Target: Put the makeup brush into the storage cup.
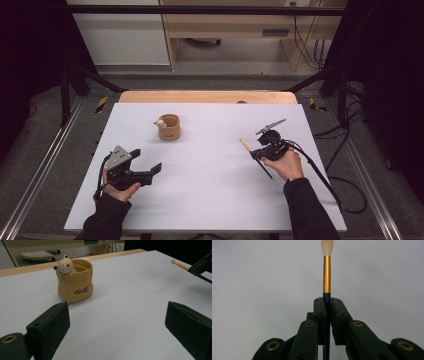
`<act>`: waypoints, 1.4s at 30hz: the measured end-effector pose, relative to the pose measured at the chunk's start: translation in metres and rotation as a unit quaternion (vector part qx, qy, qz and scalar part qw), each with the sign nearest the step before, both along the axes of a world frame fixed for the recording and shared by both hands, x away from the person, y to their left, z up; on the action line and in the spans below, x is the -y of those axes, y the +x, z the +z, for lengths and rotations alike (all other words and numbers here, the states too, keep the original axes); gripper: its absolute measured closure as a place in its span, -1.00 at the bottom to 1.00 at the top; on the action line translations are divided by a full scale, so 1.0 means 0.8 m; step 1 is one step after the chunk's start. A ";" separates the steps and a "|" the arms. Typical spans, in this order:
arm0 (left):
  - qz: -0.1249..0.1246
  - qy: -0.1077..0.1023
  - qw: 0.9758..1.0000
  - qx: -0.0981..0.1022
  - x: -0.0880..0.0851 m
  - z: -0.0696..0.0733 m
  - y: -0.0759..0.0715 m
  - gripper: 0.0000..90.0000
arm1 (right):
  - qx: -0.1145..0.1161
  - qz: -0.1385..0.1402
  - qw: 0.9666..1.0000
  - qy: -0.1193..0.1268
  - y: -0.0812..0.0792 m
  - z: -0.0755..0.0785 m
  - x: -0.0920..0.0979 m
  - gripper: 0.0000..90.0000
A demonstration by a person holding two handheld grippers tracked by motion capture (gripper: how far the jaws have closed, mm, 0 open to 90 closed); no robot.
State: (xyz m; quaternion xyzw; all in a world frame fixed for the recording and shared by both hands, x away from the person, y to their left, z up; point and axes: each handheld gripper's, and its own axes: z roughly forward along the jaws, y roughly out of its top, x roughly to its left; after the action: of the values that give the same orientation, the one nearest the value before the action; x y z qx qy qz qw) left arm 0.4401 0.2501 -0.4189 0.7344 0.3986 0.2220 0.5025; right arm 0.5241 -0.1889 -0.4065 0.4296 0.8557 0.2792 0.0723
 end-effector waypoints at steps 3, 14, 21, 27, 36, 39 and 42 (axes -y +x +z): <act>-0.002 -0.008 1.000 -0.001 0.002 0.001 -0.001 -0.87 | 0.014 0.000 1.000 0.026 -0.010 0.004 0.001 0.86; -0.009 -0.027 1.000 -0.003 0.013 0.006 -0.006 -0.87 | 0.070 0.012 0.993 0.090 -0.040 0.000 0.004 0.86; -0.007 -0.040 0.999 -0.007 0.020 0.010 -0.010 -0.86 | 0.092 0.027 0.985 0.145 -0.054 -0.002 0.006 0.85; -0.007 -0.053 0.999 -0.005 0.029 0.016 -0.014 -0.86 | 0.110 0.040 0.978 0.172 -0.062 0.000 0.003 0.85; -0.014 -0.070 0.997 -0.010 0.040 0.021 -0.015 -0.85 | 0.143 0.043 0.966 0.211 -0.069 0.006 0.005 0.85; -0.017 -0.072 0.997 -0.005 0.045 0.024 -0.014 -0.85 | 0.144 0.043 0.964 0.218 -0.069 0.006 0.004 0.85; -0.022 -0.076 0.997 -0.002 0.053 0.031 -0.011 -0.85 | 0.152 0.044 0.960 0.232 -0.070 0.006 0.002 0.85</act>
State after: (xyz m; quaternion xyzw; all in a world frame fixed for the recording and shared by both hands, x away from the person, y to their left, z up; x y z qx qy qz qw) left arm 0.4315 0.2077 -0.3941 0.7034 0.3986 0.1787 0.5608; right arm 0.4681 -0.1906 -0.4017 0.3491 0.7645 0.5348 0.0879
